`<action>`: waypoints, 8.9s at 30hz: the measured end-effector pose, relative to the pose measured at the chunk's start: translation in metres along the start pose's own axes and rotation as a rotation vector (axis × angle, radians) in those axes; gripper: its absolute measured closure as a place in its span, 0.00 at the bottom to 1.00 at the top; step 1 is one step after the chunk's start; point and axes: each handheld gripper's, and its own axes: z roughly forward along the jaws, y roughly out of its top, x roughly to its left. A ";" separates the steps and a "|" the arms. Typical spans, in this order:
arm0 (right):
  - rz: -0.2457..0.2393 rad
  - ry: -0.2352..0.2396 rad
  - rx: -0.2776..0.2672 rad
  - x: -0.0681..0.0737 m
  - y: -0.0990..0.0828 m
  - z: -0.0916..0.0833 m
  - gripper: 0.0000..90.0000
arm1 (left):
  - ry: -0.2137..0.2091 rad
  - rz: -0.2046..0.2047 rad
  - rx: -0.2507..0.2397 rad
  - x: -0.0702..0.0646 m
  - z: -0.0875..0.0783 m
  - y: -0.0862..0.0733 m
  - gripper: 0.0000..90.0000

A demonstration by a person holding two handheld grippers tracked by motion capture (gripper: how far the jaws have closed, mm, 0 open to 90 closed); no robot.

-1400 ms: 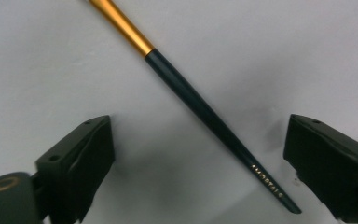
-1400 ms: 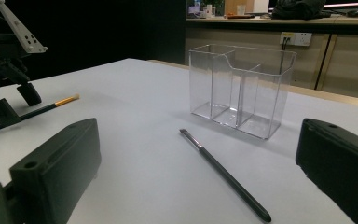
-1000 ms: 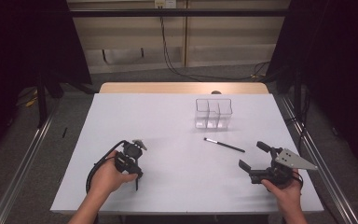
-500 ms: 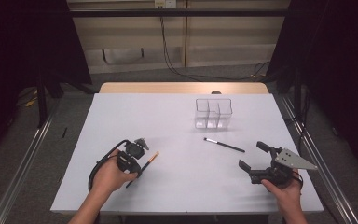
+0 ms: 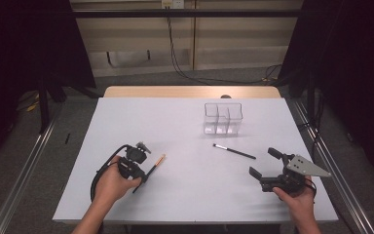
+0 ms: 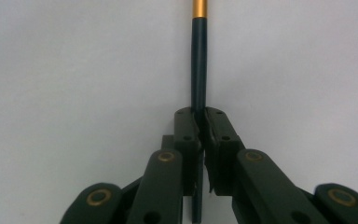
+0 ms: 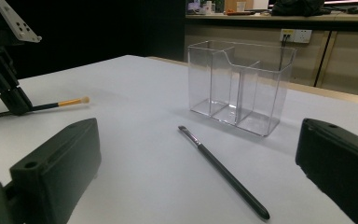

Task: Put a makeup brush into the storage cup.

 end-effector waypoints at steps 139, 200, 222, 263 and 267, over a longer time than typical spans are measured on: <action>0.094 0.144 0.045 0.044 0.059 0.087 0.02 | -0.319 0.214 -0.887 -0.057 0.007 0.030 0.94; 0.245 0.321 0.054 0.072 0.074 0.127 0.93 | -0.394 0.246 -0.905 -0.065 0.014 0.032 0.93; 0.181 0.299 0.043 0.065 0.081 0.123 0.93 | -0.384 0.283 -0.964 -0.056 0.011 0.029 0.58; 0.120 0.285 0.024 0.057 0.092 0.114 0.93 | -0.314 0.320 -1.008 -0.035 -0.002 0.014 0.00; 0.114 0.281 0.025 0.057 0.094 0.114 0.93 | -0.327 0.312 -1.018 -0.028 -0.003 0.008 0.00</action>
